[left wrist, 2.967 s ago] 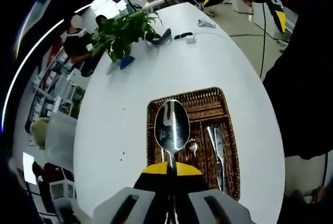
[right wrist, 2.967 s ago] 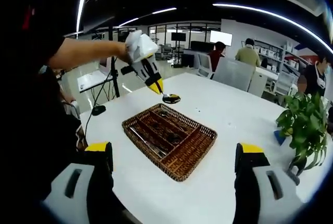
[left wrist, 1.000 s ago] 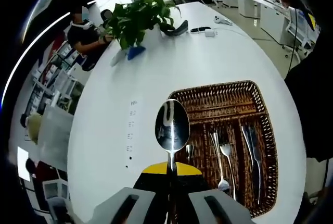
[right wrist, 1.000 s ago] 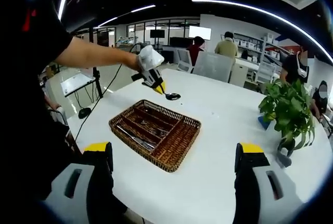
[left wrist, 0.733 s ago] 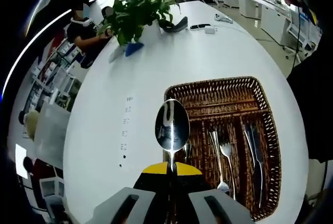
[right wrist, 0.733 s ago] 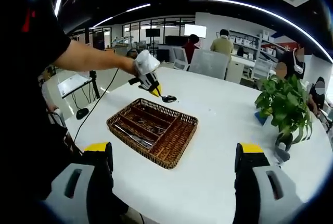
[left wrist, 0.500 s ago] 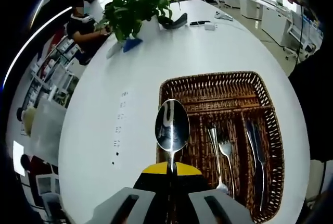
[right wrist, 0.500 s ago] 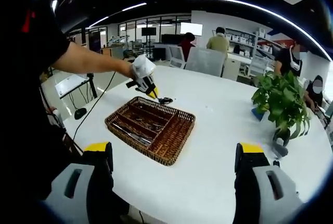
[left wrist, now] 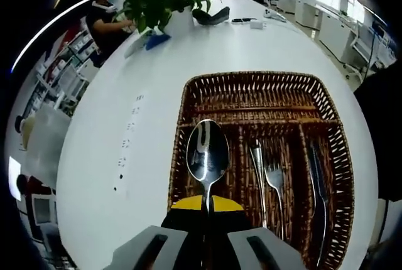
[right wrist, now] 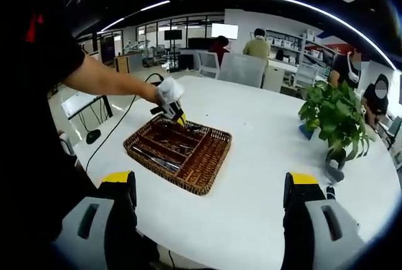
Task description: Arrange the knives, forks, and spoons in their matching storage slots by inserting each utensil handle-first until every utensil is classified and aligned in the correct compartment
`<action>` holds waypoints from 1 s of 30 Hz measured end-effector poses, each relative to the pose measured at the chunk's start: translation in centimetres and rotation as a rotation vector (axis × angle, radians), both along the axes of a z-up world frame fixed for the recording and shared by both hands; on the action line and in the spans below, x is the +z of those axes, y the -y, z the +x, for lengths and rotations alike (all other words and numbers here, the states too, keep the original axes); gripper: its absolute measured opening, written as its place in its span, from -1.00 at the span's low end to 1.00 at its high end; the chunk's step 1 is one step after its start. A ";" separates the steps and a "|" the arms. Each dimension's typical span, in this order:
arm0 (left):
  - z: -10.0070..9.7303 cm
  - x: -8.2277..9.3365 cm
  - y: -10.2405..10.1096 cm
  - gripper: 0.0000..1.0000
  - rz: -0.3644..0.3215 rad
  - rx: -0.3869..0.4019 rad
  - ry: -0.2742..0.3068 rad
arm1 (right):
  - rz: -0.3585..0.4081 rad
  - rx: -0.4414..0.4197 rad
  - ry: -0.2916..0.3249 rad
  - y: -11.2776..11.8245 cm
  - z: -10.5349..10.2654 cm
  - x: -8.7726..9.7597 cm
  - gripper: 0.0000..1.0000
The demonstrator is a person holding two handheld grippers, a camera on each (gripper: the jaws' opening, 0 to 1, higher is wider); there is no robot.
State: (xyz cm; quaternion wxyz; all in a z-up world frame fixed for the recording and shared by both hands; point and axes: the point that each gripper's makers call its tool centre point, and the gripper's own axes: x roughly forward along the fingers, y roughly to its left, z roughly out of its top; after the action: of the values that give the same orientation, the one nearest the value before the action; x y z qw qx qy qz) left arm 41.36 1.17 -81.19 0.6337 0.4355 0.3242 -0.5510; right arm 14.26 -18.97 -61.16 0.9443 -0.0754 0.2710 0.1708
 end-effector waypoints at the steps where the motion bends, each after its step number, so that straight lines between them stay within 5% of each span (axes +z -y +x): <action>1: 0.0 -0.1 0.0 -1.00 -0.002 0.004 -0.003 | -0.001 -0.003 -0.001 0.0 0.0 0.0 0.99; 21: -0.6 -3.4 1.3 -1.00 -0.007 0.007 -0.078 | -0.030 -0.019 -0.037 -0.3 -0.5 -0.6 0.99; 23: -0.4 -4.1 0.7 -1.00 0.040 -0.016 -0.058 | -0.033 -0.017 -0.037 -0.4 -0.4 -0.6 0.99; 25: -0.7 -4.2 1.0 -1.00 -0.015 0.037 -0.108 | -0.034 -0.016 -0.036 -0.4 -0.3 -0.6 0.99; 30: -0.4 -4.2 1.2 -1.00 -0.005 -0.002 -0.077 | -0.036 -0.015 -0.040 -0.5 -0.3 -0.8 0.99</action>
State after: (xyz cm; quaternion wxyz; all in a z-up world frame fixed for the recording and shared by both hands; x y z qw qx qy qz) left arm 40.97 -0.04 -85.35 0.6213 0.4126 0.3467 -0.5688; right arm 13.99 -18.42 -61.93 0.9385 -0.0868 0.2934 0.1603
